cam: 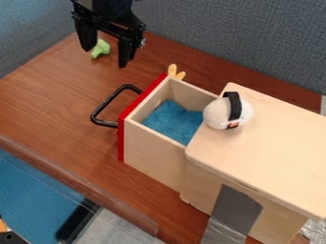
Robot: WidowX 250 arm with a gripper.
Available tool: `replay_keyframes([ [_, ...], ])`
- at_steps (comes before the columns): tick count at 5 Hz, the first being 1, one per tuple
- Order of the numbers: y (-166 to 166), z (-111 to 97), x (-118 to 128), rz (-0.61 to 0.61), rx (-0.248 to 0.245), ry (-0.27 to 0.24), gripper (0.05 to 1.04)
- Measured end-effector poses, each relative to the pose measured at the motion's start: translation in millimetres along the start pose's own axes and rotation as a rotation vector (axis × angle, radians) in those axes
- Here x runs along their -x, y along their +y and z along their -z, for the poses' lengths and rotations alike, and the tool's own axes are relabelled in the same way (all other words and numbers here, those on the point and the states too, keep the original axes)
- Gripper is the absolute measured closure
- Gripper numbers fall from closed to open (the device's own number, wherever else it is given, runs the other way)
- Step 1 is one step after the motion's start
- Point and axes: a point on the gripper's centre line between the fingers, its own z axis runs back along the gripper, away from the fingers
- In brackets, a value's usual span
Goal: Put the yellow duck on the lower left side of the table
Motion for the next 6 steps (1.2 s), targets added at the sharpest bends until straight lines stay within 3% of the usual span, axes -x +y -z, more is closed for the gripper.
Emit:
replay_keyframes([
  [1,-2,8,1,-0.002,0.004,0.027,0.083],
  [2,-14,16,-23,0.004,0.005,0.029,0.083],
  [4,-29,37,-74,-0.004,0.019,-0.041,0.083],
  [6,-69,90,-86,-0.013,0.053,0.055,0.083],
])
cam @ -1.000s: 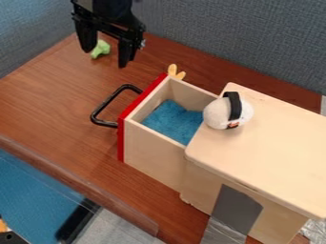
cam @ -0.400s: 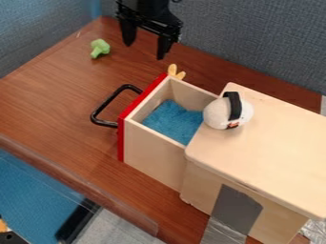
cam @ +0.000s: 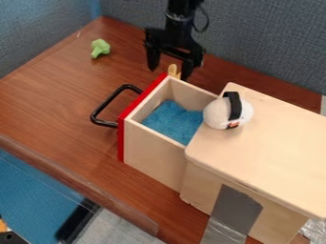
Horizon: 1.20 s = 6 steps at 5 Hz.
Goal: Put the yellow duck on the lower left side of the table
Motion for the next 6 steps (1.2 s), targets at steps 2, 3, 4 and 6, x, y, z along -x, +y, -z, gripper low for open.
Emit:
replay_keyframes([
  [2,-6,30,7,-0.003,-0.015,0.06,0.118],
  [3,-2,34,10,0.013,-0.045,0.055,0.385],
  [4,-1,28,10,0.028,-0.033,0.054,0.579],
  [6,45,-66,11,-0.047,-0.04,-0.133,0.623],
])
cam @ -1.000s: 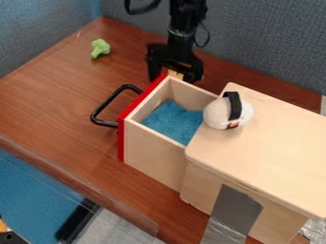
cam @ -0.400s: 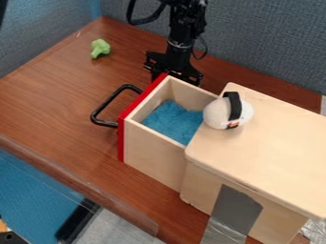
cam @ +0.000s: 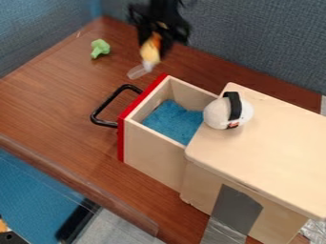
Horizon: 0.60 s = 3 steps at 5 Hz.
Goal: Put the yellow duck on the lower left side of the table
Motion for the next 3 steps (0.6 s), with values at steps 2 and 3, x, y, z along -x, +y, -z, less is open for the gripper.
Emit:
replay_keyframes([
  [2,52,-10,74,-0.054,-0.017,0.071,0.623],
  [3,79,9,110,-0.078,-0.023,0.134,0.623],
])
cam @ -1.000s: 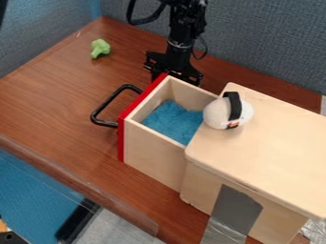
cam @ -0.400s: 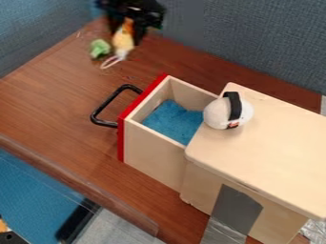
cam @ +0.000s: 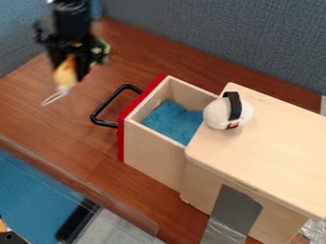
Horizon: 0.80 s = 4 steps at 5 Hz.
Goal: Put the yellow duck on the lower left side of the table
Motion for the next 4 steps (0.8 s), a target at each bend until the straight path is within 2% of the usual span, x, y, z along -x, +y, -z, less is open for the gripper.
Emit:
replay_keyframes([
  [2,26,42,38,0.047,-0.016,0.052,0.623],
  [3,30,52,43,0.061,-0.013,0.067,0.572],
  [4,30,49,43,0.067,-0.003,0.094,0.264],
])
